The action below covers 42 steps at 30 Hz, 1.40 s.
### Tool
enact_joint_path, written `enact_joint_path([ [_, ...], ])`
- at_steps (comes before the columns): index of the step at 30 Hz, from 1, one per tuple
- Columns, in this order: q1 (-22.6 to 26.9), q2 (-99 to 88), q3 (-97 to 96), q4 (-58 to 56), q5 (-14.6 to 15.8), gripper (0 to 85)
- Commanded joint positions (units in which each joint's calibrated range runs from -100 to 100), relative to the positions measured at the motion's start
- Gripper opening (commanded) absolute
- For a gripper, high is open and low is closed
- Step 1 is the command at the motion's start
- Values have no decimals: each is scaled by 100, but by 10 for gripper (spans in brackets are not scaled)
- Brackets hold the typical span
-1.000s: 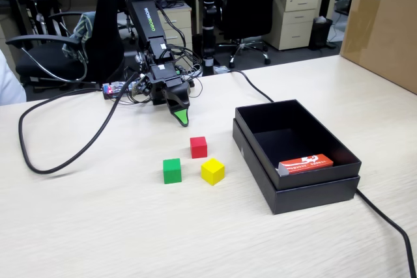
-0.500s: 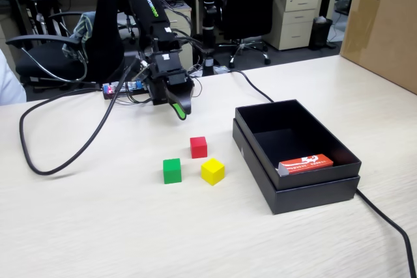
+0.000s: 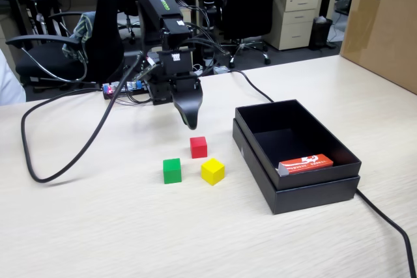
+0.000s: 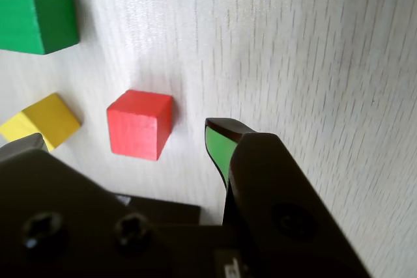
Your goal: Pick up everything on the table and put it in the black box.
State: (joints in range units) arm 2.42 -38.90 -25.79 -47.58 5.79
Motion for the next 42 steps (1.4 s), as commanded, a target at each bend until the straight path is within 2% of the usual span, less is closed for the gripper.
enact_joint_path([
  [1,-5,453,503,-67,49,475],
  [14,29,2243,1237,-67,112,471],
  [18,49,2542,1337,-67,112,416],
  [22,73,2714,1319,-58,147,287],
  [27,78,2748,1355,-50,254,7],
  [34,117,1681,1663,-421,288,7],
  [37,415,648,2978,-1000,308,8],
  [42,996,798,4746,-1259,293,8],
])
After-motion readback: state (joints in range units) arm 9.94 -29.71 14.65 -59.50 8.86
